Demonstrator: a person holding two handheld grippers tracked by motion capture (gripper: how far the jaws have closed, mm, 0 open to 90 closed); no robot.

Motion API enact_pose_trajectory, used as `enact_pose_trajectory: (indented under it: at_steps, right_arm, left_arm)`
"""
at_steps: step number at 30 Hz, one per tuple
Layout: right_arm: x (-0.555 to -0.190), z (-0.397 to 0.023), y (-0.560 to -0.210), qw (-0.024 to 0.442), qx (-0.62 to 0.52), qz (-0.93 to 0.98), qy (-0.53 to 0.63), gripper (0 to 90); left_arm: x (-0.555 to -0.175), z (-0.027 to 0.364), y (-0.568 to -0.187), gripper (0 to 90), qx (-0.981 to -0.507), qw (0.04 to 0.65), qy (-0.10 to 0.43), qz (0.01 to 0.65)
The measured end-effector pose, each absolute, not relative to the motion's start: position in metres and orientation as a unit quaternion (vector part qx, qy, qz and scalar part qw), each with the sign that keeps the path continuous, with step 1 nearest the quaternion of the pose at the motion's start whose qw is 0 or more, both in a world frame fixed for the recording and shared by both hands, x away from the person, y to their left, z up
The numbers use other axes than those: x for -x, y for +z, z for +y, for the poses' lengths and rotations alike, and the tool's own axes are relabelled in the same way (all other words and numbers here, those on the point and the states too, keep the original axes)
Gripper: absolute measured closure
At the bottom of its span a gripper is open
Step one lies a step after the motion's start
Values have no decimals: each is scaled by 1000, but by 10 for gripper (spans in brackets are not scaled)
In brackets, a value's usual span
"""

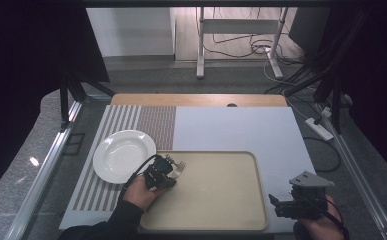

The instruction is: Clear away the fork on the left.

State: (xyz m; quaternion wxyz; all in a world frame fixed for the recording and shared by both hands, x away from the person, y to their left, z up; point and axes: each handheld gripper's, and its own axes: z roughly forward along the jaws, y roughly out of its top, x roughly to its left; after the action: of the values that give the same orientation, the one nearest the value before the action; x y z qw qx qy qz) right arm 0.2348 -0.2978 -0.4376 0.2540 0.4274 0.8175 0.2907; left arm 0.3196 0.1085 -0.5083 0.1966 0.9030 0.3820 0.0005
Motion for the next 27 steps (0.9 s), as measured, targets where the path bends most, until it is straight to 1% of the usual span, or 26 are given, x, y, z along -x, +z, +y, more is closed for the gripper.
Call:
enact_pose_trajectory:
  at_steps: [17, 27]
  right_arm:
    - [-235, -298, -438, 255, -426, 817, 292, 3]
    - [-235, -296, -438, 254, -424, 820, 288, 3]
  left_arm:
    - [-333, 142, -510, 887, -878, 193, 5, 437]
    - [-335, 148, -510, 864, -871, 195, 8, 451]
